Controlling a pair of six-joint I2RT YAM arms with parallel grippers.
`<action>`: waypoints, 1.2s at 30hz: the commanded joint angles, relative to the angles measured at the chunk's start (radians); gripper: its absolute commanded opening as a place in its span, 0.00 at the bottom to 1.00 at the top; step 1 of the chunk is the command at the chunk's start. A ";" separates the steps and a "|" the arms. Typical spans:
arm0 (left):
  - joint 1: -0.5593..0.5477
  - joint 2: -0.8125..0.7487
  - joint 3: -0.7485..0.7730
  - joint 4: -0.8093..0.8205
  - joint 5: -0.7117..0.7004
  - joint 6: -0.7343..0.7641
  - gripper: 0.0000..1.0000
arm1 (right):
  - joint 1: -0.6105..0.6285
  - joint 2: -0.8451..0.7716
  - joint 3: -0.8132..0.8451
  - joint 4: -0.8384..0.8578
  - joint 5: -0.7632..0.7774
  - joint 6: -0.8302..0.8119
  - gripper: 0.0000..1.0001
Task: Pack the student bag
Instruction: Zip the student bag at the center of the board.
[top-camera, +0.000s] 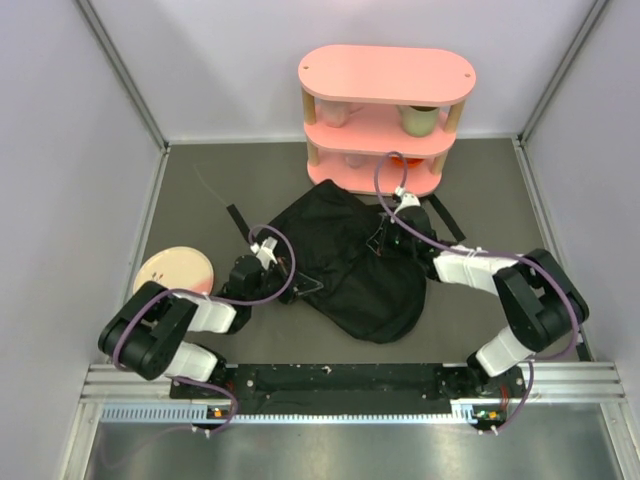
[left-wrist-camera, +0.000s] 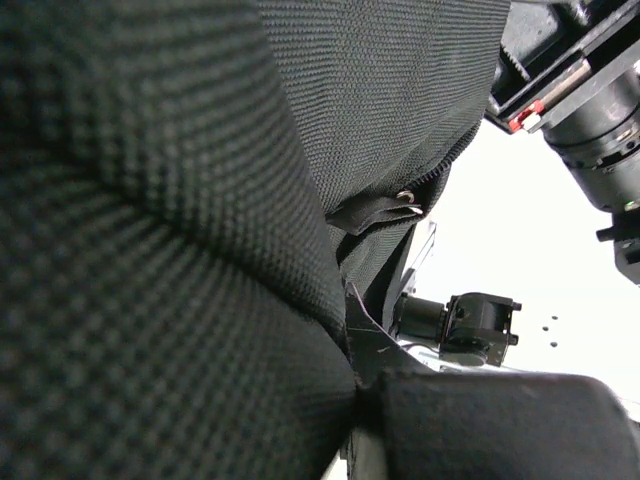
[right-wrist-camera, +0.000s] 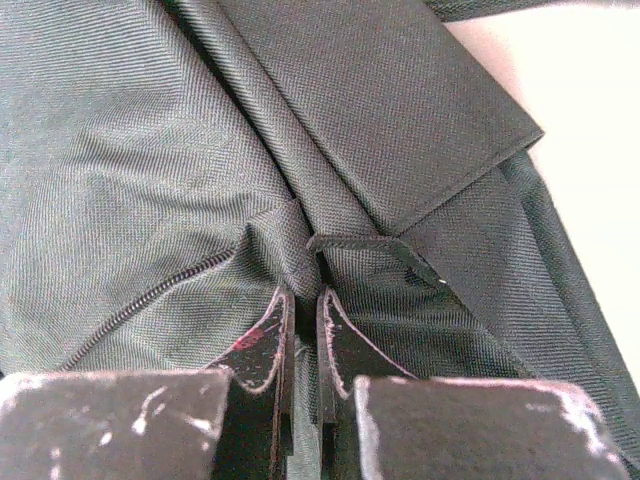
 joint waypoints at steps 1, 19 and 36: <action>0.061 -0.062 0.037 0.019 0.052 0.037 0.00 | 0.195 -0.017 -0.235 -0.126 -0.104 0.141 0.00; 0.181 -0.470 0.292 -0.869 -0.128 0.447 0.00 | 0.362 -0.556 0.001 -0.481 0.323 0.071 0.37; 0.184 -0.535 0.272 -0.824 -0.066 0.458 0.00 | 0.353 0.045 0.337 -0.367 -0.040 0.035 0.24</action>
